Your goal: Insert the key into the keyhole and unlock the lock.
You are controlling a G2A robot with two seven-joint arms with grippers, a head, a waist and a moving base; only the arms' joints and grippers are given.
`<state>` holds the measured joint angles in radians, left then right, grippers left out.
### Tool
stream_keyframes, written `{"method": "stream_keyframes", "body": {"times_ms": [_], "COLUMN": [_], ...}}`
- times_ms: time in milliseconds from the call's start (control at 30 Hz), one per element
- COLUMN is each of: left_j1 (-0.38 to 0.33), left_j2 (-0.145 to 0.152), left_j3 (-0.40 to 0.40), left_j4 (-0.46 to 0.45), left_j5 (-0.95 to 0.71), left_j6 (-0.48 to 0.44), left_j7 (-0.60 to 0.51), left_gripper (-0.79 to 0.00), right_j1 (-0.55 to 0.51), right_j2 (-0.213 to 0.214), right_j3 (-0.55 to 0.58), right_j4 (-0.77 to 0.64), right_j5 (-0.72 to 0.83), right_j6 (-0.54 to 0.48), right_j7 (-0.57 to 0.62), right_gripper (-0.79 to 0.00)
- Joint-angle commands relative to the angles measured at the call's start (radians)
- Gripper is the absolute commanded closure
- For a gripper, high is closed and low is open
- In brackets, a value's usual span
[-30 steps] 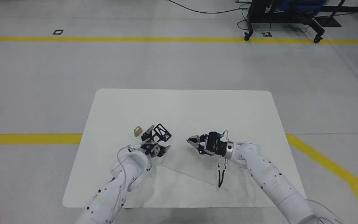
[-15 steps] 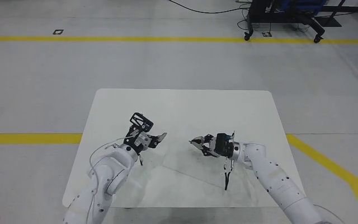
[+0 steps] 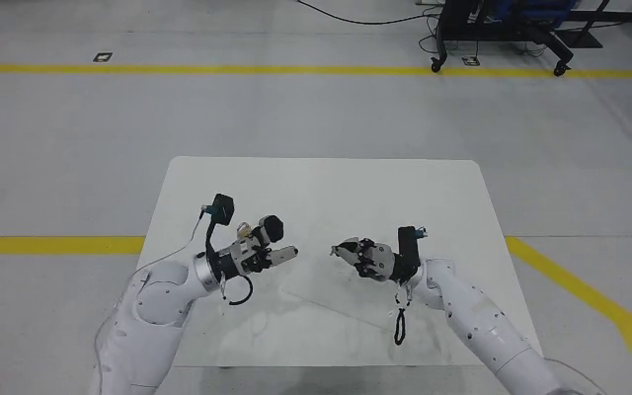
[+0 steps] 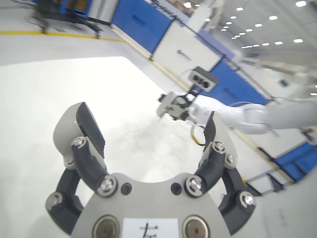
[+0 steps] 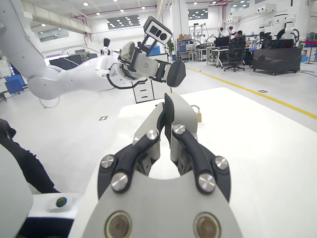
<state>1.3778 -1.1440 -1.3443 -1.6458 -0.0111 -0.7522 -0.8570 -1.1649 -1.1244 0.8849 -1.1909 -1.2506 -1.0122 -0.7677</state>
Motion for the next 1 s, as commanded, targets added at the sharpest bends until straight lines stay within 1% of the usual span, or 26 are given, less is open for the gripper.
{"method": "stream_keyframes", "body": {"times_ms": [0, 33, 67, 100, 133, 167, 200, 233, 267, 367, 433, 533, 567, 733, 867, 967], "left_j1": [-0.062, -0.104, -0.123, -0.146, -0.165, -0.181, -0.199, -0.208, -0.214, -0.244, -0.248, -0.262, -0.269, -0.291, -0.315, -0.334], "left_j2": [0.006, 0.008, 0.009, 0.010, 0.012, 0.014, 0.017, 0.019, 0.021, 0.029, 0.030, 0.039, 0.045, 0.067, 0.088, 0.105], "left_j3": [0.026, 0.043, 0.055, 0.074, 0.092, 0.109, 0.129, 0.147, 0.158, 0.185, 0.223, 0.271, 0.293, 0.354, 0.414, 0.456], "left_j4": [0.079, 0.124, 0.139, 0.159, 0.175, 0.191, 0.211, 0.226, 0.238, 0.288, 0.304, 0.308, 0.306, 0.314, 0.319, 0.324], "left_j5": [-0.237, -0.284, -0.288, -0.286, -0.274, -0.252, -0.213, -0.197, -0.191, -0.060, -0.058, -0.039, -0.037, -0.036, -0.078, -0.114], "left_j6": [-0.009, 0.007, 0.015, 0.017, 0.011, 0.000, -0.025, -0.044, -0.055, -0.122, -0.154, -0.189, -0.199, -0.229, -0.246, -0.254], "left_j7": [-0.177, -0.218, -0.226, -0.228, -0.222, -0.211, -0.186, -0.167, -0.156, -0.089, -0.057, -0.022, -0.012, 0.018, 0.035, 0.043], "left_gripper": [-0.785, -0.785, -0.785, -0.677, -0.514, -0.332, -0.274, -0.188, -0.126, -0.145, -0.148, -0.117, -0.092, -0.055, -0.086, -0.145], "right_j1": [0.023, 0.043, 0.053, 0.066, 0.079, 0.091, 0.106, 0.115, 0.122, 0.150, 0.169, 0.196, 0.208, 0.245, 0.264, 0.273], "right_j2": [0.007, 0.012, 0.015, 0.019, 0.023, 0.027, 0.033, 0.037, 0.040, 0.054, 0.062, 0.070, 0.072, 0.076, 0.074, 0.070], "right_j3": [-0.047, -0.079, -0.096, -0.120, -0.144, -0.165, -0.191, -0.212, -0.226, -0.285, -0.318, -0.363, -0.381, -0.427, -0.438, -0.447], "right_j4": [0.008, 0.015, 0.018, 0.019, 0.018, 0.018, 0.017, 0.013, 0.010, 0.000, 0.005, 0.021, 0.027, 0.056, 0.088, 0.102], "right_j5": [0.051, 0.086, 0.103, 0.129, 0.151, 0.174, 0.199, 0.219, 0.231, 0.276, 0.302, 0.342, 0.356, 0.390, 0.402, 0.409], "right_j6": [0.000, 0.000, 0.000, 0.000, 0.000, 0.000, 0.000, 0.000, 0.000, 0.000, 0.000, 0.000, 0.000, 0.000, 0.000, 0.000], "right_j7": [0.012, 0.022, 0.029, 0.036, 0.042, 0.045, 0.048, 0.047, 0.046, 0.035, 0.024, 0.009, 0.004, -0.009, -0.012, -0.011], "right_gripper": [0.000, 0.000, 0.000, 0.000, 0.000, 0.000, 0.000, 0.000, 0.000, 0.000, 0.000, 0.000, 0.000, 0.000, 0.000, 0.000]}}
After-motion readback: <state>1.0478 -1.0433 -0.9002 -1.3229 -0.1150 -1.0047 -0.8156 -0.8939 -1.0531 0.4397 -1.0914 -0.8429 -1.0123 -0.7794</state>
